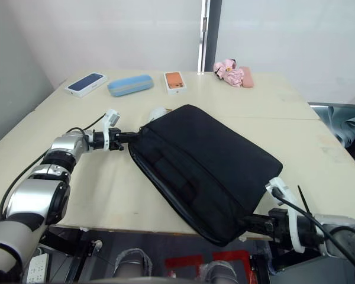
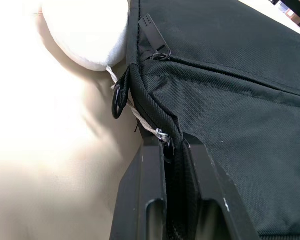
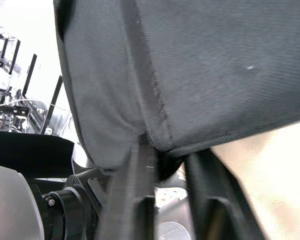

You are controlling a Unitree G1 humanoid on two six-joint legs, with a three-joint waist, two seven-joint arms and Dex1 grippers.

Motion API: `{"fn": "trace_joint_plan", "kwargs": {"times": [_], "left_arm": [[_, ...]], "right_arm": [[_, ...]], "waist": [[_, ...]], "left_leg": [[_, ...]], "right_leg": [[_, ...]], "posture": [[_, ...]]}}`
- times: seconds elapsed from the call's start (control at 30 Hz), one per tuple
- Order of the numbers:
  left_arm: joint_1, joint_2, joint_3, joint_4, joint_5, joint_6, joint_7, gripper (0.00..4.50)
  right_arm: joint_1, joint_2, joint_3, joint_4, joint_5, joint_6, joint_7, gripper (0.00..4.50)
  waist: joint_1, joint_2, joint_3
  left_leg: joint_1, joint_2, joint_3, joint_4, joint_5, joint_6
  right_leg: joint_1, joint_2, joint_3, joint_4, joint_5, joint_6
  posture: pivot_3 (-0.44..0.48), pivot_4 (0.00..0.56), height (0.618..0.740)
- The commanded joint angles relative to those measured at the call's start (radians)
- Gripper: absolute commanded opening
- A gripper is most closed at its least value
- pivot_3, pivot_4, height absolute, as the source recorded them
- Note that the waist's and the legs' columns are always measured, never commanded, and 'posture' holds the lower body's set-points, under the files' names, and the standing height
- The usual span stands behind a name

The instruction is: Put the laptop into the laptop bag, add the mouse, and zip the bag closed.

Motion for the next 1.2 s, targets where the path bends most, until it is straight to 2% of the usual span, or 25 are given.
{"fn": "trace_joint_plan", "kwargs": {"times": [0.03,0.17,0.3,0.57,0.7,0.83,0.97,1.2], "left_arm": [[0.018,-0.001,-0.004,-0.026,0.005,0.017,-0.023,0.00],[0.036,0.015,0.017,-0.060,-0.007,0.020,-0.011,0.00],[0.113,0.066,0.044,-0.216,-0.050,0.088,-0.034,0.00],[0.377,0.158,0.124,-0.638,-0.167,0.303,0.031,0.00],[0.541,0.205,0.208,-0.890,-0.258,0.433,0.090,0.00],[0.688,0.233,0.289,-1.071,-0.330,0.518,0.144,0.00],[0.825,0.241,0.377,-1.200,-0.391,0.579,0.200,0.00],[0.968,0.237,0.450,-1.314,-0.452,0.606,0.267,0.00]], "right_arm": [[-0.023,-0.021,0.009,0.002,0.000,-0.042,0.025,0.02],[-0.029,-0.032,0.023,0.014,-0.016,-0.067,0.034,0.02],[-0.079,-0.043,0.053,0.056,-0.055,-0.107,0.044,0.02],[-0.224,-0.036,0.124,0.173,-0.121,-0.154,0.052,0.02],[-0.340,-0.023,0.195,0.253,-0.182,-0.194,0.057,0.02],[-0.424,-0.001,0.261,0.310,-0.227,-0.226,0.078,0.02],[-0.495,0.035,0.313,0.345,-0.259,-0.243,0.082,0.02],[-0.557,0.067,0.355,0.383,-0.304,-0.269,0.099,0.02]], "waist": [[0.000,0.000,0.000],[-0.002,0.000,0.000],[-0.017,0.000,0.000],[-0.045,0.001,0.001],[-0.061,0.001,0.001],[-0.055,0.002,0.001],[-0.062,0.002,0.001],[-0.057,0.002,0.001]], "left_leg": [[0.000,0.000,0.000,0.000,0.000,0.000],[0.000,0.000,0.000,0.000,0.000,0.000],[0.000,0.000,0.000,-0.001,0.000,0.000],[-0.001,0.001,0.000,-0.003,0.000,-0.001],[-0.002,0.001,0.002,-0.004,0.000,-0.001],[-0.002,0.002,0.002,-0.006,0.000,-0.001],[-0.003,0.001,0.002,-0.007,0.000,-0.001],[-0.002,0.002,0.003,-0.010,0.000,-0.001]], "right_leg": [[0.000,0.000,0.000,0.000,0.000,0.000],[0.000,0.000,0.000,-0.001,0.000,0.000],[0.000,0.000,0.000,0.000,0.000,0.000],[-0.001,0.000,-0.001,-0.002,0.000,0.000],[-0.004,0.000,0.001,-0.002,0.000,0.000],[-0.005,0.001,0.000,-0.003,0.000,0.000],[-0.005,0.002,0.000,-0.005,0.000,0.000],[-0.004,0.003,-0.001,-0.008,0.000,0.000]], "posture": [[0.000,0.150,0.740],[0.000,0.150,0.740],[0.000,0.150,0.740],[0.000,0.150,0.740],[0.000,0.150,0.740],[0.000,0.150,0.740],[0.000,0.150,0.740],[0.000,0.150,0.740]]}}
